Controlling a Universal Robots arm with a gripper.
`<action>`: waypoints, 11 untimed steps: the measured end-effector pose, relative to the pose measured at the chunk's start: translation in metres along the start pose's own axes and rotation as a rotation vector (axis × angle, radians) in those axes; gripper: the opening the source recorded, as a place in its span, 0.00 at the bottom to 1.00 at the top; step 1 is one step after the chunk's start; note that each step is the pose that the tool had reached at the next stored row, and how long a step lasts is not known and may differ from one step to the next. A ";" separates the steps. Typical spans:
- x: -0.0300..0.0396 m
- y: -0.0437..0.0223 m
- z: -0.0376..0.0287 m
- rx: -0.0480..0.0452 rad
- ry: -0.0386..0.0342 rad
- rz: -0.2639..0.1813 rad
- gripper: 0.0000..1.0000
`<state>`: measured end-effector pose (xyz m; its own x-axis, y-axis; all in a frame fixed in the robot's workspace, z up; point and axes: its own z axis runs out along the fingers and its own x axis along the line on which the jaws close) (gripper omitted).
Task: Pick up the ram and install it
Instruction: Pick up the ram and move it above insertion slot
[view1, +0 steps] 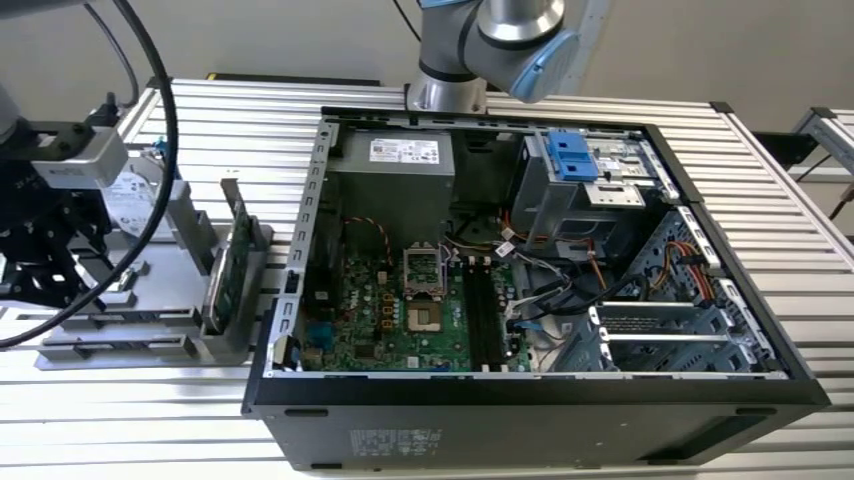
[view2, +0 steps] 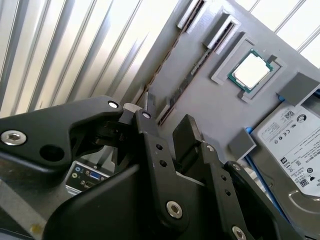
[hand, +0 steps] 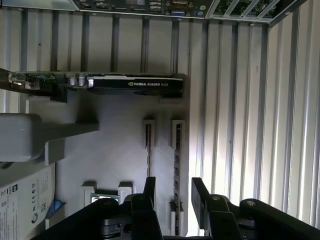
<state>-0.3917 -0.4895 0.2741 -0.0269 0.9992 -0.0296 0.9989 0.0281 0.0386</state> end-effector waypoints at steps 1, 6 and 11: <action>0.0000 -0.0004 0.0010 0.0005 -0.0004 0.000 1.00; 0.0001 -0.0021 0.0053 0.0032 -0.0011 0.000 1.00; 0.0002 -0.0032 0.0090 0.0037 -0.0011 0.000 1.00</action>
<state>-0.3945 -0.4896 0.2650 -0.0268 0.9992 -0.0308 0.9990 0.0279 0.0349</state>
